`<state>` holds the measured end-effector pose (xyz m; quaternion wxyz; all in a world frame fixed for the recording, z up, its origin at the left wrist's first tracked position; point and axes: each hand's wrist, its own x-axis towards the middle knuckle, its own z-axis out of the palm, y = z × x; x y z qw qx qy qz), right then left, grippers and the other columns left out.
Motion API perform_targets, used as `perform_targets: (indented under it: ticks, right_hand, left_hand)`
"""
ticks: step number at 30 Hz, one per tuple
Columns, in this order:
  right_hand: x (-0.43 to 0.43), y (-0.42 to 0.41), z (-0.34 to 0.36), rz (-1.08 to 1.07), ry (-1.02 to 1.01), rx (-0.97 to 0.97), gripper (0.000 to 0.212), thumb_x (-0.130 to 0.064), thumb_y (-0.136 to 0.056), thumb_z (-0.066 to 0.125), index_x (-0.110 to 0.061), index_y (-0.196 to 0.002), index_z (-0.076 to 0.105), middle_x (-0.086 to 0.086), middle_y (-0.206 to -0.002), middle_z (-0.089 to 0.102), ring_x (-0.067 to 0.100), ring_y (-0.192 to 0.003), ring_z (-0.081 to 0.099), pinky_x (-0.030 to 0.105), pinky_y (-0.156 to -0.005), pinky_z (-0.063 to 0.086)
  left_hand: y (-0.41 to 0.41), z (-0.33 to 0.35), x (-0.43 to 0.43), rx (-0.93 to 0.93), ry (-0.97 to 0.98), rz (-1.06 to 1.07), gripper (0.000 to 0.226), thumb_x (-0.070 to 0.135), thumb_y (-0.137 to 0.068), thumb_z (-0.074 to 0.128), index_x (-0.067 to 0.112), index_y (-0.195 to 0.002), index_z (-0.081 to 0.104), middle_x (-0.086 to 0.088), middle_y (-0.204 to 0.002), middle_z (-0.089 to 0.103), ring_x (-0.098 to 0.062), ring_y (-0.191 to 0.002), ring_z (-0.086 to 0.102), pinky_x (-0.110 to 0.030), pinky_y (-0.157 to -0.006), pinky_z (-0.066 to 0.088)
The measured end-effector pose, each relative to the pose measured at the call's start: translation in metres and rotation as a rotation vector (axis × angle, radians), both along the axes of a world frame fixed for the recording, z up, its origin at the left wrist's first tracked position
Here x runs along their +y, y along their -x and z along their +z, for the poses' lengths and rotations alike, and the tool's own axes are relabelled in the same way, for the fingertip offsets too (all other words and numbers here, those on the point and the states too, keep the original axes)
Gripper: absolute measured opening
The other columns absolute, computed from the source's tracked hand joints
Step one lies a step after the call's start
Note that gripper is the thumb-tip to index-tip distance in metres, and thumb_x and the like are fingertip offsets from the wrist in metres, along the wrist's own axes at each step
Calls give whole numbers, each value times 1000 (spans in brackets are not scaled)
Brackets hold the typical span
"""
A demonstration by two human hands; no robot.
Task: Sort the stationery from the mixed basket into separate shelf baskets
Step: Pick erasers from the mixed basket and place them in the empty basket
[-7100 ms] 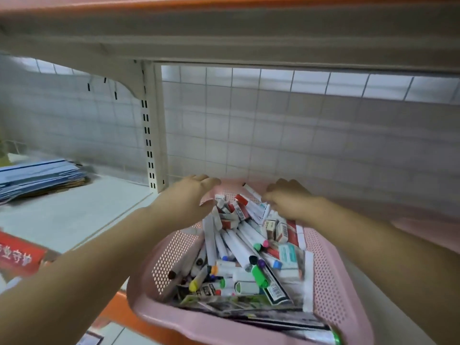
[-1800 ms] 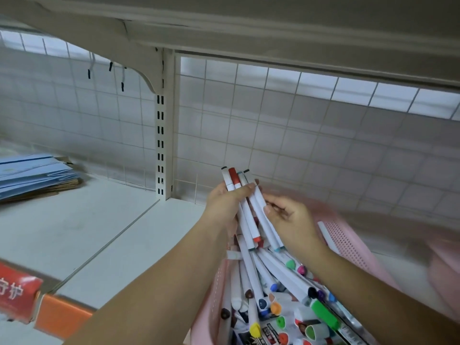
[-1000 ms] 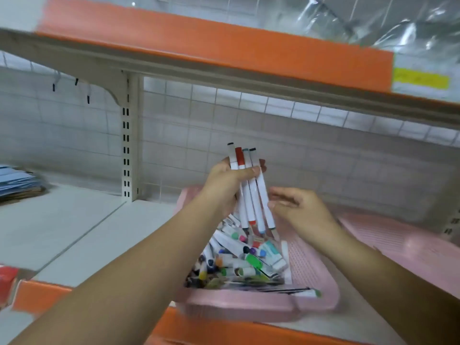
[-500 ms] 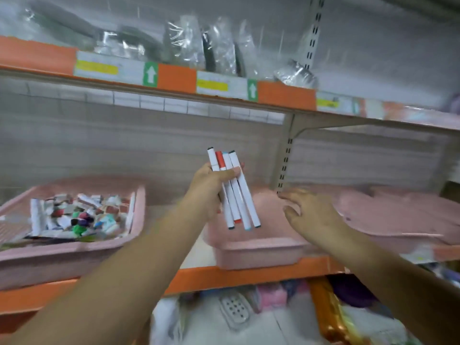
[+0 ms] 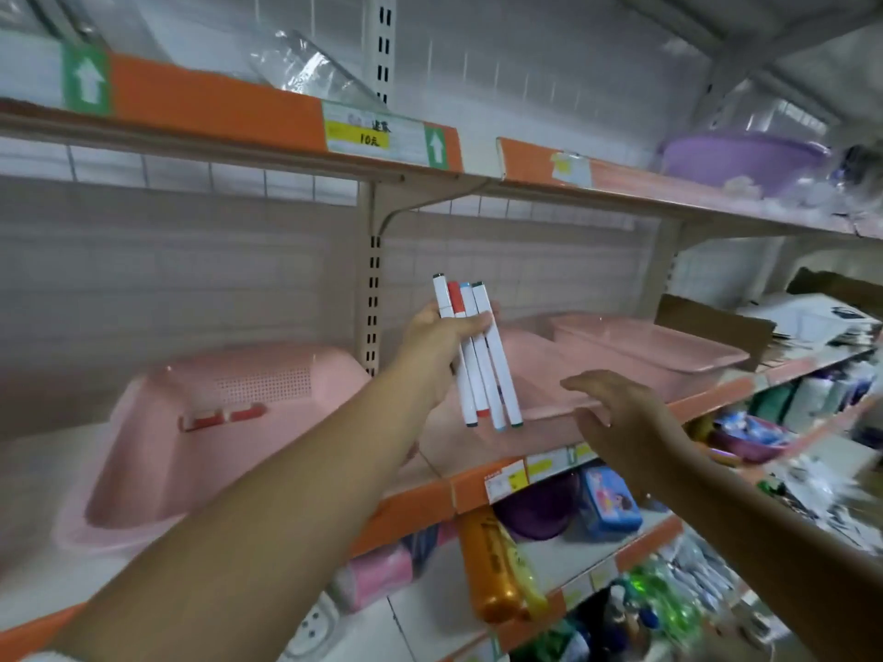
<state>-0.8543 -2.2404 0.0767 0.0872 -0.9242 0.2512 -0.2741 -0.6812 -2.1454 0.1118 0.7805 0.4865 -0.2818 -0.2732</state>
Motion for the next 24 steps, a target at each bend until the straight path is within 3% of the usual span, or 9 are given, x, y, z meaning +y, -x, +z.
perform_targets:
  ticks: [3, 7, 11, 14, 17, 21, 24]
  right_hand:
    - [-37, -7, -1, -5, 28, 1, 35, 0, -85, 57, -7, -120, 62, 11, -125, 59, 28, -118, 53, 34, -102, 38]
    - [-85, -34, 7, -5, 69, 9, 35, -1, -85, 57, -7, -119, 63, 9, -124, 60, 27, -116, 54, 33, -100, 40]
    - [-124, -63, 16, 4, 102, 40, 35, -3, -86, 56, -10, -120, 63, 6, -126, 59, 23, -118, 53, 28, -99, 38]
    - [-143, -79, 18, 17, 115, 78, 37, -6, -89, 52, -13, -125, 58, 3, -132, 55, 18, -123, 48, 23, -100, 35]
    - [-166, -98, 16, 40, 121, 140, 40, -8, -91, 49, -16, -129, 54, 1, -136, 51, 17, -126, 45, 27, -102, 37]
    - [-198, -122, 9, 74, 119, 197, 40, -11, -92, 48, -20, -131, 52, -2, -138, 48, 16, -127, 44, 34, -103, 41]
    - [-223, -139, 4, 123, 141, 257, 43, -10, -91, 46, -17, -133, 50, 1, -140, 47, 18, -130, 40, 33, -108, 32]
  left_hand:
    - [-13, 5, -41, -9, 17, -12, 18, -8, -82, 61, 9, -85, 62, -2, -85, 70, -15, -77, 66, -30, -77, 54]
    - [-37, 11, -88, -26, 5, -16, 23, -6, -81, 62, 2, -102, 64, -4, -86, 70, -15, -76, 67, -29, -73, 55]
    - [-60, 14, -126, -52, -19, -17, 19, -8, -80, 63, 7, -90, 65, -2, -81, 71, -13, -73, 68, -28, -67, 56]
    - [-73, 10, -144, -86, -62, 1, 19, -8, -79, 63, 8, -90, 64, -4, -85, 71, -15, -76, 68, -30, -73, 55]
    - [-86, 0, -163, -105, -158, 41, 23, -4, -78, 66, 5, -99, 65, -9, -96, 71, -20, -86, 69, -33, -77, 55]
    - [-102, -13, -182, -153, -261, 97, 21, -1, -77, 68, 11, -94, 68, -6, -94, 73, -18, -85, 69, -33, -79, 55]
    - [-107, -22, -189, -160, -308, 135, 26, -3, -76, 69, 10, -99, 66, -3, -90, 72, -18, -84, 69, -33, -79, 54]
